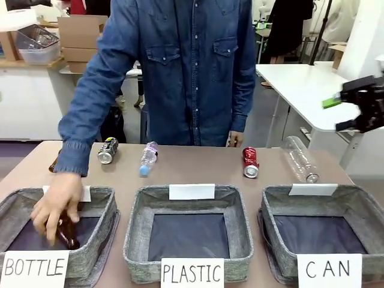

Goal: Sort the can waste into the basket.
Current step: Pick up the can waste from the table and place it in the right Fabric basket.

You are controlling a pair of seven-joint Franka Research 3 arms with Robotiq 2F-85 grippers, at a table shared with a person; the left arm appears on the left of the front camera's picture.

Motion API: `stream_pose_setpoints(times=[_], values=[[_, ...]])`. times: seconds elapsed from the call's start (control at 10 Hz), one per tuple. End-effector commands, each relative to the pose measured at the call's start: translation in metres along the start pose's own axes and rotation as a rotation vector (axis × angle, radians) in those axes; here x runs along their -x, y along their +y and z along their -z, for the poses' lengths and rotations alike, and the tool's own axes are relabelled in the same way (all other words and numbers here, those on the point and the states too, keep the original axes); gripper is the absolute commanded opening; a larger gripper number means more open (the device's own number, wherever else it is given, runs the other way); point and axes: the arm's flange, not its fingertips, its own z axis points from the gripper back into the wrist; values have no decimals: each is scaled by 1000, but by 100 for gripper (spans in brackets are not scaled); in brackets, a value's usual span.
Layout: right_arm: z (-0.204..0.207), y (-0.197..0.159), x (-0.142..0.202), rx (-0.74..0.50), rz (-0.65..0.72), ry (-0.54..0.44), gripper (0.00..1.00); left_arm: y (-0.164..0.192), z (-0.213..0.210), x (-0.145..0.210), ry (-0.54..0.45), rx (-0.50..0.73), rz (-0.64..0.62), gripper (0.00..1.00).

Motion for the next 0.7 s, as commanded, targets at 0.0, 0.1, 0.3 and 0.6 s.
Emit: stream_pose_setpoints(times=[0.0, 0.1, 0.3, 0.6], values=[[45, 24, -24, 78, -51, 51, 100, -42, -75, -19, 66, -223, 114, 100], [68, 26, -34, 96, -60, 83, 100, -48, -91, -16, 44, -221, 135, 100], [108, 26, -45, 170, -40, 104, 100, -50, -79, -12, 38, -222, 101, 100], [197, 30, -63, 425, 1, 88, 100, -55, -95, -14, 22, -231, 122, 100]])
